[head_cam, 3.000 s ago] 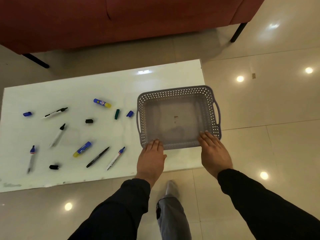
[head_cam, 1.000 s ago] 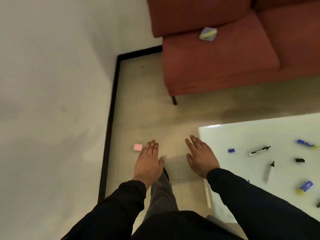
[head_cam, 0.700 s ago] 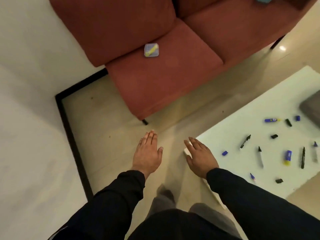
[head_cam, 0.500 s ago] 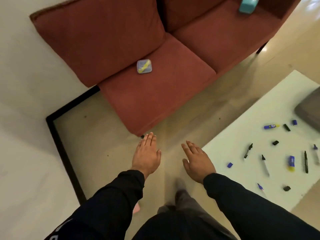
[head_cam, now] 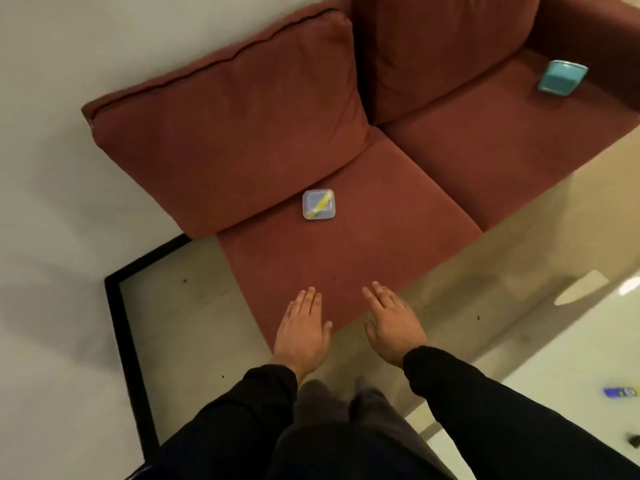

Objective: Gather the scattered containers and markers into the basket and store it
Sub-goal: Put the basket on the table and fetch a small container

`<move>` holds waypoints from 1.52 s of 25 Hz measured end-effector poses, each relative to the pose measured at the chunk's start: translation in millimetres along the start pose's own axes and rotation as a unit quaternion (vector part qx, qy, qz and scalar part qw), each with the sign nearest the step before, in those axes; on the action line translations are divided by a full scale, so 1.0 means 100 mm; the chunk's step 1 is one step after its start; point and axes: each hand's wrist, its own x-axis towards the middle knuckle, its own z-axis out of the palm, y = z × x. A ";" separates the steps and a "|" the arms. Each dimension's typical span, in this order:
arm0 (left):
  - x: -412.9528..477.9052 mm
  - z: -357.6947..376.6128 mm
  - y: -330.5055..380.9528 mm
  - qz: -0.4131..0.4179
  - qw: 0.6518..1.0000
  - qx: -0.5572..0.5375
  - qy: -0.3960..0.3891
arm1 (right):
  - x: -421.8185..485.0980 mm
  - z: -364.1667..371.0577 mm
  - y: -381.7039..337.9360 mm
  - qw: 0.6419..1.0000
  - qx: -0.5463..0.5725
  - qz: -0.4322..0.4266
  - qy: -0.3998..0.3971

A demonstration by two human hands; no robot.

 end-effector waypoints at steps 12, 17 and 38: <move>2.80 -0.16 -1.33 -0.036 0.998 -0.026 -0.054 | 3.09 -0.11 -0.37 0.996 -0.001 0.066 -0.061; 3.69 0.28 -1.71 -0.046 0.994 -0.036 -0.088 | 4.18 0.36 -0.39 0.989 0.001 0.120 -0.088; 3.54 0.20 -0.61 0.221 0.962 0.064 -0.146 | 3.00 -0.18 0.24 0.948 0.015 0.318 0.011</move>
